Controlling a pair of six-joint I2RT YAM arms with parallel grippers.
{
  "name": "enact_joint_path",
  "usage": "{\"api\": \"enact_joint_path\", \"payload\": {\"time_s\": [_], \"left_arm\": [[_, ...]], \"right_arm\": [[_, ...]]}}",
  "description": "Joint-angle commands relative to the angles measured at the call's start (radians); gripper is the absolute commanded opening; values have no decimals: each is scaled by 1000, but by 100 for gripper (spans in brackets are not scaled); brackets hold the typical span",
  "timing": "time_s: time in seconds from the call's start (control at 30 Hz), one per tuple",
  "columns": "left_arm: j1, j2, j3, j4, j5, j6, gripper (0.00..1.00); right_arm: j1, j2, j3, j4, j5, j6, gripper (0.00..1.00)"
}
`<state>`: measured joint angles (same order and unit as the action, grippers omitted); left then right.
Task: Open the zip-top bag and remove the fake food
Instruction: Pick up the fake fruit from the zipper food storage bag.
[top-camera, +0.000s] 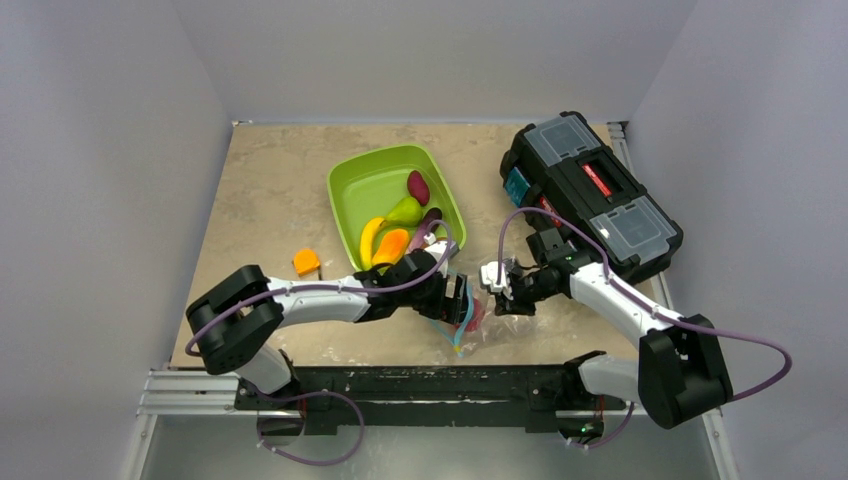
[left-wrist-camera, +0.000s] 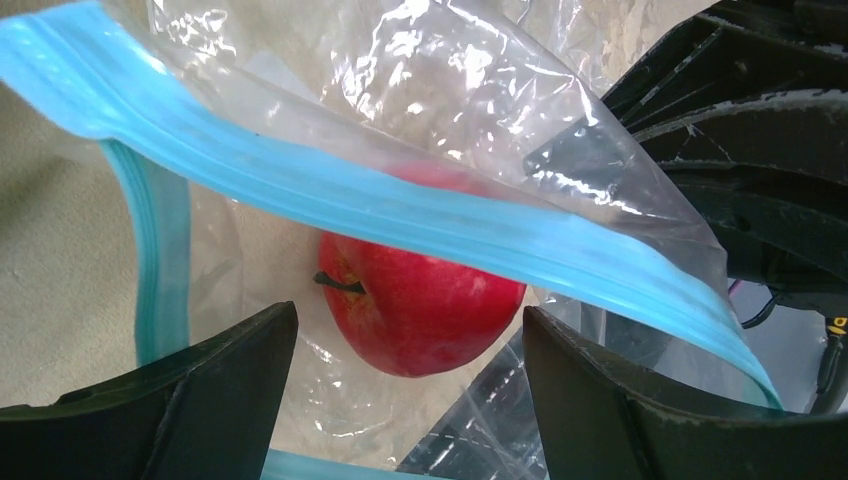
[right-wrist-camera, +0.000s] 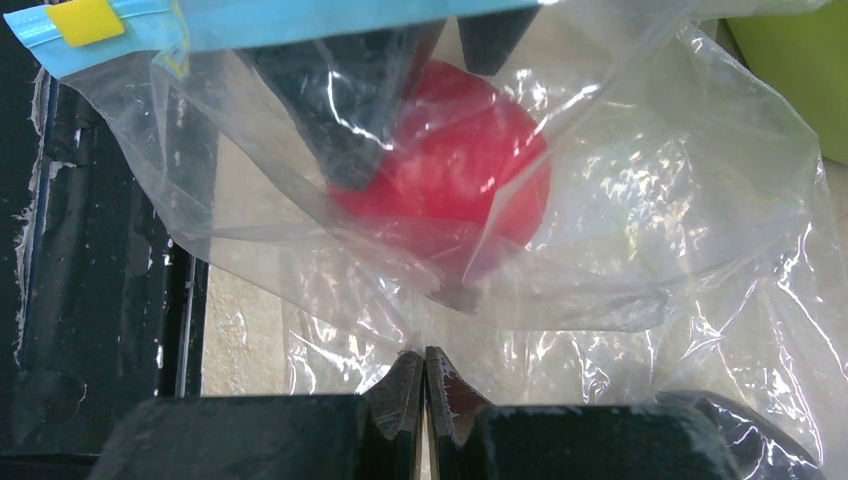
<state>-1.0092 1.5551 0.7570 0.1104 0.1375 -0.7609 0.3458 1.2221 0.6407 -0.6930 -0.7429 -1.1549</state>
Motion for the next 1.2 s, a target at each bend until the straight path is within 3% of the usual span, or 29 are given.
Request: {"api": "enact_joint_path", "payload": {"time_s": [0.0,0.3,0.8,1.17], "left_arm": [[-3,34,68,-18,-2,31,82],[-3,62,92,23,23,34,83],[-5,124,141,-93,-22,29,83],[-6,39,120,-212,-114,63,63]], "right_arm": [[-1,-2,4,7,-21,-6,0],[1,2,0,21,-31,4,0],[6,3,1,25,-35,6,4],[2,-10,-1,27,-11,8,0]]}}
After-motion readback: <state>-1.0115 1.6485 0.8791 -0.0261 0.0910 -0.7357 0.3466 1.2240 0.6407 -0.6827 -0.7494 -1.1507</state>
